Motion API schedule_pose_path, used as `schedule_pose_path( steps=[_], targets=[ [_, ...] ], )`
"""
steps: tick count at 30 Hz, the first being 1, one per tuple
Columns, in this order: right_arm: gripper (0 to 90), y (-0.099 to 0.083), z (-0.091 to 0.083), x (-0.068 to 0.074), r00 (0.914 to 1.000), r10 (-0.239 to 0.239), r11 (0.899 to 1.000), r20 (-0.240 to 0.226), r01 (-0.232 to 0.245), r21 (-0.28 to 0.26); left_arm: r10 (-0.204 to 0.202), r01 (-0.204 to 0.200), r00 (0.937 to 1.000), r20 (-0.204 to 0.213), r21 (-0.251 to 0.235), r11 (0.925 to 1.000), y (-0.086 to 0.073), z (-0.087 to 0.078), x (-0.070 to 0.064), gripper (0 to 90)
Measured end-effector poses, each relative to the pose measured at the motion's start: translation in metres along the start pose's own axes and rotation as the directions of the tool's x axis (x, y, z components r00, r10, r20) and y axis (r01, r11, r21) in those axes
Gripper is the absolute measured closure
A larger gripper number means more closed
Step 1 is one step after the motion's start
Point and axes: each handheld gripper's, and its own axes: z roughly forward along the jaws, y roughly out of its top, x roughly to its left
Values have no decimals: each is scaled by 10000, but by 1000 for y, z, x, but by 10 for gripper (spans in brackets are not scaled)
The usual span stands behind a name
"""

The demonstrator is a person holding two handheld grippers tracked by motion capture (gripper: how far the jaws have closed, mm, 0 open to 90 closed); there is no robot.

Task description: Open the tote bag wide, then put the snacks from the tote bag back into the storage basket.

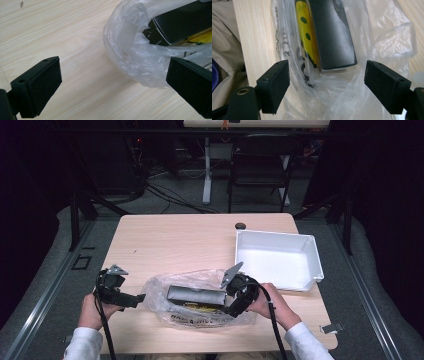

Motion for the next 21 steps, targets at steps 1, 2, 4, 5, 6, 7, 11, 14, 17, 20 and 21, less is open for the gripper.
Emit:
schedule_pose_path(
  steps=[1, 2, 4, 5, 6, 7, 11, 14, 17, 20, 21],
  targets=[
    [203, 2, 2, 0, 10000, -77, 10000, -26, 77, 53, 33, -33, 10000, -7, 25, 10000, 0, 0, 1, 0],
    [203, 4, 3, 0, 9999, -155, 9998, -39, 155, 94, 5, -5, 10000, -21, 24, 10000, -1, 1, 1, 0],
    [206, 9, 6, 0, 9996, -267, 9995, -107, 269, 190, -55, 56, 10000, -12, 121, 9999, -2, 4, 3, 0],
    [207, 11, 8, -1, 9993, -330, 9993, -169, 332, 163, -1, 1, 10000, -4, 191, 9998, -3, 5, 4, 0],
    [207, 12, 9, -1, 9991, -345, 9992, -243, 350, 198, -49, 48, 10000, 22, 235, 9997, -3, 7, 4, 0],
    [207, 14, 10, -1, 9989, -397, 9989, -243, 402, 229, -100, 99, 9999, 14, 231, 9997, -4, 8, 4, 0],
    [220, 19, 17, 0, 9972, -609, 9975, -428, 624, 342, -14, 14, 10000, 26, 265, 9996, -3, 9, 3, 0],
    [237, 24, 23, 0, 9951, -873, 9944, -473, 899, 556, -24, 22, 10000, 74, 277, 9996, -3, 10, 3, 0],
    [255, 29, 29, -2, 9926, -1104, 9890, -497, 1146, 933, -24, 20, 10000, 95, 375, 9993, -3, 12, 4, 0],
    [272, 32, 35, -5, 9908, -1271, 9861, -460, 1313, 1021, -74, 70, 9999, 119, 383, 9992, -3, 14, 5, 0],
    [283, 33, 36, -6, 9902, -1336, 9848, -409, 1372, 1063, -94, 89, 9999, 131, 380, 9992, -3, 14, 5, 0]
  ],
)
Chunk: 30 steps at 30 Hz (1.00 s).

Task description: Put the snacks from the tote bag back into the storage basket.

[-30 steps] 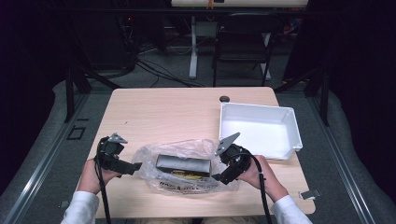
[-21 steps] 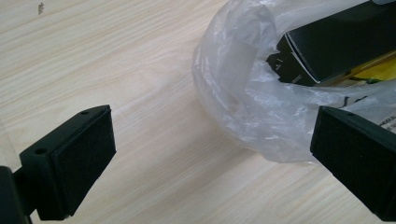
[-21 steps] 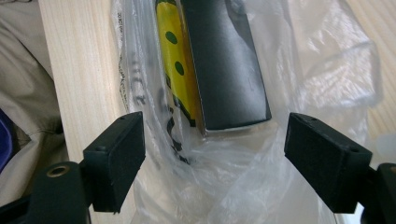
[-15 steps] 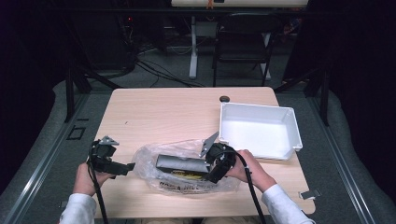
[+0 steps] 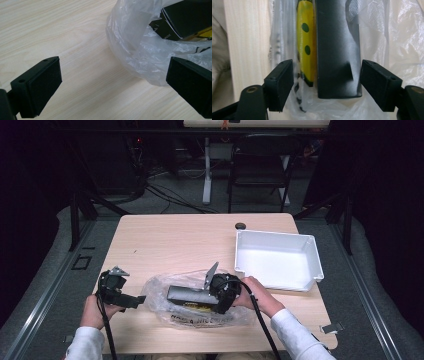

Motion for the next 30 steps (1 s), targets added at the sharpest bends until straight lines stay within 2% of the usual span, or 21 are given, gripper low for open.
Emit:
schedule_pose_path(
  steps=[6, 11, 18, 24, 28, 30],
  targets=[
    [320, 7, 7, -6, 9995, -327, 9987, -13, 328, 393, 48, -49, 10000, 68, 163, 9999, 1, 5, -1, 0],
    [329, 13, 17, -10, 9979, -638, 9938, -70, 642, 913, 96, -99, 9999, 124, 239, 9997, 1, 6, -1, 0],
    [373, 21, 28, -8, 9936, -1130, 9819, -16, 1119, 1527, 199, -205, 9996, 177, 357, 9992, 2, 10, -2, 0],
    [384, 27, 33, -9, 9915, -1299, 9727, -92, 1292, 1929, 259, -265, 9995, 178, 399, 9988, 2, 11, -3, 0],
    [380, 28, 37, -11, 9928, -1168, 9724, -254, 1195, 2004, 291, -300, 9993, 220, 453, 9985, 3, 12, -5, 0],
    [379, 28, 40, -11, 9930, -1141, 9688, -319, 1184, 2178, 311, -321, 9992, 234, 421, 9986, 3, 13, -5, 0]
  ],
)
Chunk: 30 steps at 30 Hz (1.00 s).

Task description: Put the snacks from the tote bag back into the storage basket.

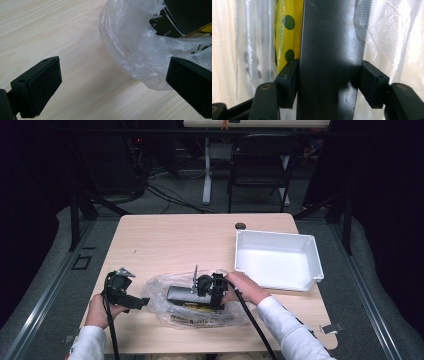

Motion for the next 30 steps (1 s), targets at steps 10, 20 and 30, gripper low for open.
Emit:
schedule_pose_path(
  steps=[10, 20, 30],
  targets=[
    [420, -3, -2, -4, 9993, 276, 9987, -243, -286, -414, -23, 23, 10000, 27, -29, 10000, -1, -1, 2, 0],
    [423, -6, -20, -3, 9990, 390, 9975, -234, -403, -589, -48, 48, 10000, 3, -46, 10000, -1, -1, 1, 0],
    [423, -10, -44, -2, 9984, 466, 9919, -324, -501, -1167, -119, 119, 9999, -5, -94, 9999, -2, -1, 2, 0]
  ],
)
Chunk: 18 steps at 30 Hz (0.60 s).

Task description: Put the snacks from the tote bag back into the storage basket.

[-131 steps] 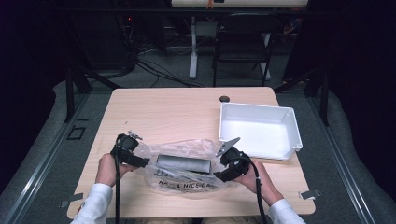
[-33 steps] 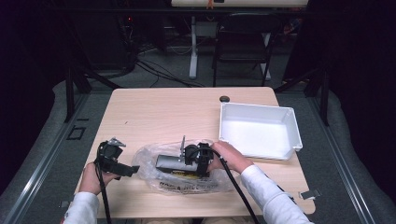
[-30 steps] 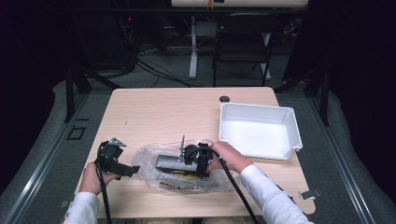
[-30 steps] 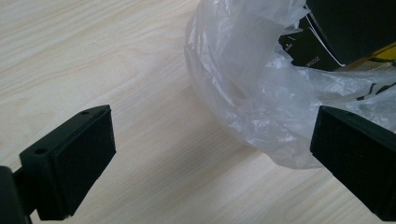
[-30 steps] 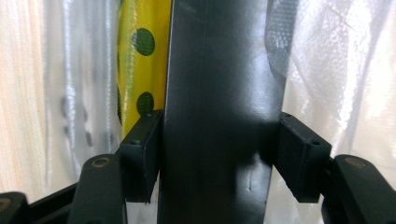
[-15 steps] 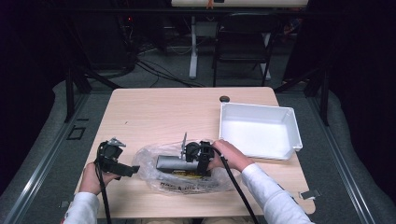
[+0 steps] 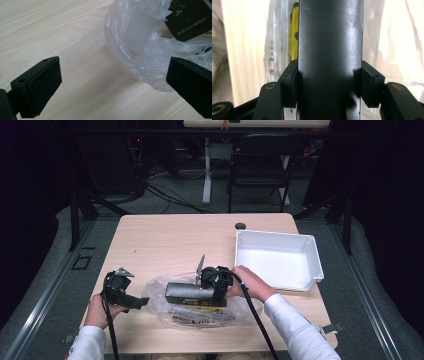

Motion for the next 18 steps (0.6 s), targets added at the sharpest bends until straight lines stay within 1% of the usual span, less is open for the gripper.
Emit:
schedule_pose_path(
  steps=[6, 10, 12, 13, 15, 18],
  targets=[
    [423, -3, -15, 4, 10000, -25, 9995, -11, 25, -326, 17, -17, 10000, 10, -68, 10000, 0, -1, 0, 0],
    [423, -4, -23, 6, 9999, -150, 9993, -13, 150, -357, -8, 8, 10000, -16, -107, 9999, -1, -1, 1, 0],
    [423, -6, -25, 6, 10000, -86, 9988, -47, 83, -478, 6, -6, 10000, -27, -105, 9999, -1, -2, 1, 0],
    [423, -7, -28, 6, 9999, -124, 9991, -5, 124, -404, 3, -3, 10000, -28, -101, 9999, -1, -2, 1, 0],
    [424, -9, -30, 7, 10000, -81, 9985, -26, 79, -548, 1, -2, 10000, -30, -110, 9999, -1, -1, 1, 0],
    [424, -11, -37, 8, 9999, -141, 9984, 26, 142, -541, 9, -9, 10000, -14, -120, 9999, -2, -1, 2, 0]
  ],
)
